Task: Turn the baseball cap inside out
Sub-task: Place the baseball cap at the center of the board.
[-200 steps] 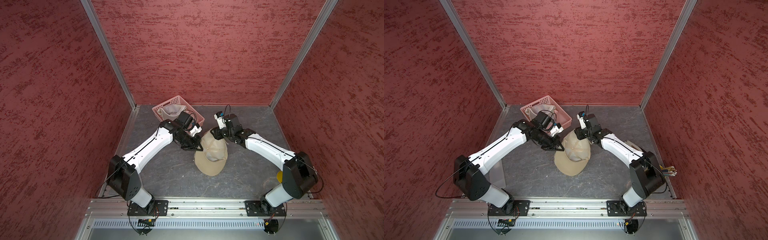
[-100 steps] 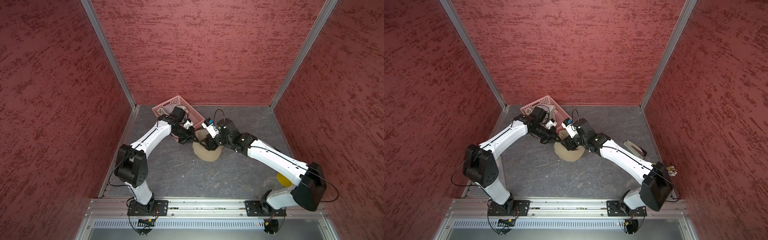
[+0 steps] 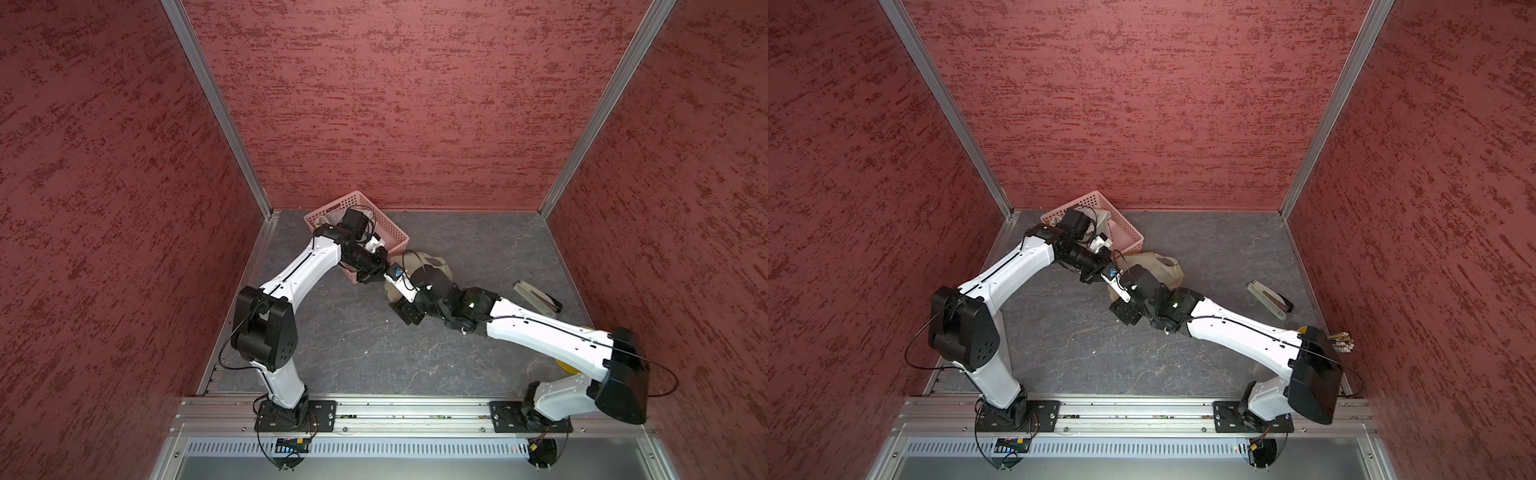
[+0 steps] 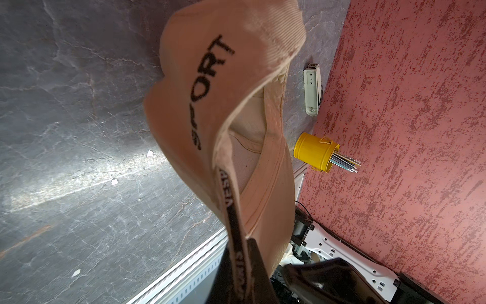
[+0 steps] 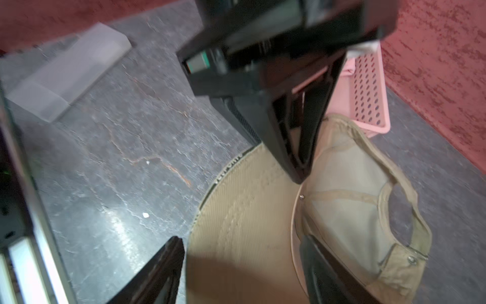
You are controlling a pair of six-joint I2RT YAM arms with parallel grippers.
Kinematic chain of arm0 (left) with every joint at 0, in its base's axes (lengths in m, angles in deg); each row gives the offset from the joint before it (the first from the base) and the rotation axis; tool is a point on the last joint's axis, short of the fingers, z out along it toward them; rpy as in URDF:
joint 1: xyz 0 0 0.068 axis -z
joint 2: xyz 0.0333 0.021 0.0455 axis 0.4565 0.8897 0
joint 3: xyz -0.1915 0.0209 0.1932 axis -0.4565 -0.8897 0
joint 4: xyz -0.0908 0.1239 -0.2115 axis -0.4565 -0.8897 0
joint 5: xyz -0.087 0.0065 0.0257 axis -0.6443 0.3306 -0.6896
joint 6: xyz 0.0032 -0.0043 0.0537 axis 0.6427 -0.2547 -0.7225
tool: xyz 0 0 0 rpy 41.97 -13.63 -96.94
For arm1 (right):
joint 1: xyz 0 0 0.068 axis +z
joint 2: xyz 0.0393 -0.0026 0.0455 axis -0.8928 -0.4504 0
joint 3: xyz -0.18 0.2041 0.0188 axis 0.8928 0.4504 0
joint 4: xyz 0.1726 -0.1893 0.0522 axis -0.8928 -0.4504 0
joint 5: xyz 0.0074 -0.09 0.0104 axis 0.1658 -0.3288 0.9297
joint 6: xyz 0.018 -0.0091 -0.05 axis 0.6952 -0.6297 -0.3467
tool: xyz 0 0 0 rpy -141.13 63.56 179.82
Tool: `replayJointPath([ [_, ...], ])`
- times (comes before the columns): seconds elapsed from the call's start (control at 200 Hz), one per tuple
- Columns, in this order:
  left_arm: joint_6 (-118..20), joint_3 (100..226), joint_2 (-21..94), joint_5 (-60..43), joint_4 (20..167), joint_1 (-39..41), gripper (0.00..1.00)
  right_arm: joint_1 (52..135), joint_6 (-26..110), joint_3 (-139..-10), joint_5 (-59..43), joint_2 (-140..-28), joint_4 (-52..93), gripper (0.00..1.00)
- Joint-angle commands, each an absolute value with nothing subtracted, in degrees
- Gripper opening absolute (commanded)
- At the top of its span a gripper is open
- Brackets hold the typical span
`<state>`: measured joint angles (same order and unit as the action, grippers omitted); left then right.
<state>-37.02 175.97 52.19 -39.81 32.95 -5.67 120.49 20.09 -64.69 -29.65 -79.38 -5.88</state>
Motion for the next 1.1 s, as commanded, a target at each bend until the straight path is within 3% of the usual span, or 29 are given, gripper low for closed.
replayJointPath([
  [0.0, -36.8, 177.5, 52.4, -41.5, 32.6, -5.6, 0.00, 121.2, 18.9, -65.5, -36.5, -80.9, -6.9, 0.75],
  [0.205, -36.6, 177.6, 52.8, -42.0, 33.0, -5.7, 0.00, 122.4, 20.4, -67.3, -44.8, -84.4, -9.2, 0.72],
  [0.265, -36.2, 177.2, 52.7, -42.5, 33.5, -5.7, 0.00, 122.5, 21.2, -67.2, -46.5, -84.9, -9.3, 0.63],
  [0.381, -34.7, 177.0, 52.6, -43.3, 35.0, -5.6, 0.00, 122.5, 23.2, -66.9, -48.0, -84.8, -8.9, 0.30],
  [0.481, -33.9, 178.4, 52.8, -43.2, 35.5, -5.5, 0.00, 122.5, 23.6, -67.0, -47.9, -83.5, -9.2, 0.20],
  [0.506, -33.8, 178.8, 52.8, -43.1, 35.5, -5.4, 0.05, 122.4, 23.6, -67.4, -47.8, -83.3, -9.8, 0.19],
  [0.641, -33.7, 180.8, 52.6, -43.1, 36.2, -5.4, 0.20, 120.6, 24.8, -70.1, -44.0, -81.8, -15.0, 0.16],
  [0.731, -33.9, 183.1, 51.9, -41.8, 36.5, -6.3, 0.42, 117.2, 26.9, -72.3, -38.4, -80.2, -19.6, 0.15],
  [0.771, -34.1, 184.1, 51.6, -41.6, 36.5, -7.1, 0.62, 115.4, 27.9, -72.8, -35.6, -79.6, -21.0, 0.15],
  [0.997, -35.6, 188.7, 50.3, -40.6, 37.8, -14.6, 0.65, 101.6, 32.4, -74.1, -19.7, -74.5, -21.6, 0.13],
  [1.097, -39.6, 191.5, 49.4, -33.9, 34.4, -17.3, 0.63, 93.7, 37.5, -73.7, -12.8, -74.8, -17.8, 0.13],
])
